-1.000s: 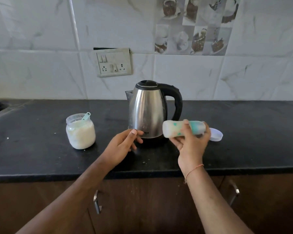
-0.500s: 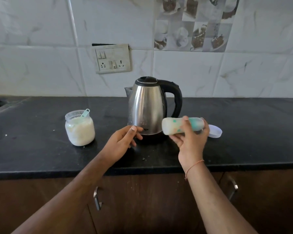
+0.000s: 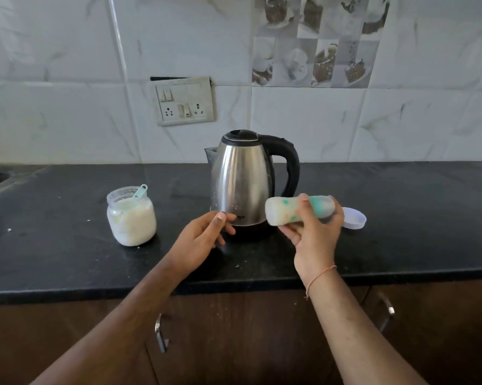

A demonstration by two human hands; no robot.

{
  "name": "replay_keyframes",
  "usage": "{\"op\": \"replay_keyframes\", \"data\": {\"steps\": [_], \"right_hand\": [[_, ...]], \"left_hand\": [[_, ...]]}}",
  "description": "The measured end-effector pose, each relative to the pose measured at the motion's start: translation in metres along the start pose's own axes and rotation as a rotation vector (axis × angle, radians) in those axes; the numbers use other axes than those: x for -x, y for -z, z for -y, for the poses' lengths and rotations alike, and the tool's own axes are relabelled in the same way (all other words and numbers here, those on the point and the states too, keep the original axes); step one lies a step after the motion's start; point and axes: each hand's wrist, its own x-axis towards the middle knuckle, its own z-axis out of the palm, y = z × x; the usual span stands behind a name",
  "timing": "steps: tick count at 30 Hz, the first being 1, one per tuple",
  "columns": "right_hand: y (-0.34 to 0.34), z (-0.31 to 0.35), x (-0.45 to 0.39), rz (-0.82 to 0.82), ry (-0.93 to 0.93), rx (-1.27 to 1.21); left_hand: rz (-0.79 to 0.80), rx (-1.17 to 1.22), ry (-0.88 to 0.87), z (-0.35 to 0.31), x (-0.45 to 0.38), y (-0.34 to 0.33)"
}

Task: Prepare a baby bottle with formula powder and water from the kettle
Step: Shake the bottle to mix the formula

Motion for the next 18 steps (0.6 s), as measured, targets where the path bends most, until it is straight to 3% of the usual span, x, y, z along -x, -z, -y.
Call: {"op": "replay_keyframes", "data": {"steps": [2, 4, 5, 9, 12, 14, 16, 18], "right_hand": [[-0.001, 0.005, -0.003, -0.029, -0.031, -0.059], [-0.002, 0.0, 0.005, 0.2, -0.087, 0.194], [-0.002, -0.003, 0.006, 0.224, -0.109, 0.239], [0.004, 0.005, -0.004, -0.036, -0.049, -0.061], [0.003, -0.001, 0.006, 0.221, -0.108, 0.217], [0.002, -0.002, 0.003, 0.104, -0.031, 0.162], [0.006, 0.002, -0.003, -0.077, -0.002, -0.064], [0.002, 0.003, 0.001, 0.037, -0.039, 0.057]], "left_hand": [[-0.003, -0.005, -0.007, 0.001, 0.0, -0.002], [0.004, -0.022, 0.001, 0.002, 0.0, -0.001], [0.005, -0.026, 0.003, 0.001, -0.001, 0.0], [0.0, -0.018, -0.013, 0.0, 0.002, -0.001], [0.008, -0.03, -0.017, 0.002, 0.002, -0.001], [0.007, -0.03, -0.02, 0.0, 0.001, 0.001], [0.006, -0.019, -0.025, 0.001, 0.001, -0.001], [0.013, -0.021, -0.021, 0.004, 0.0, -0.001]]}}
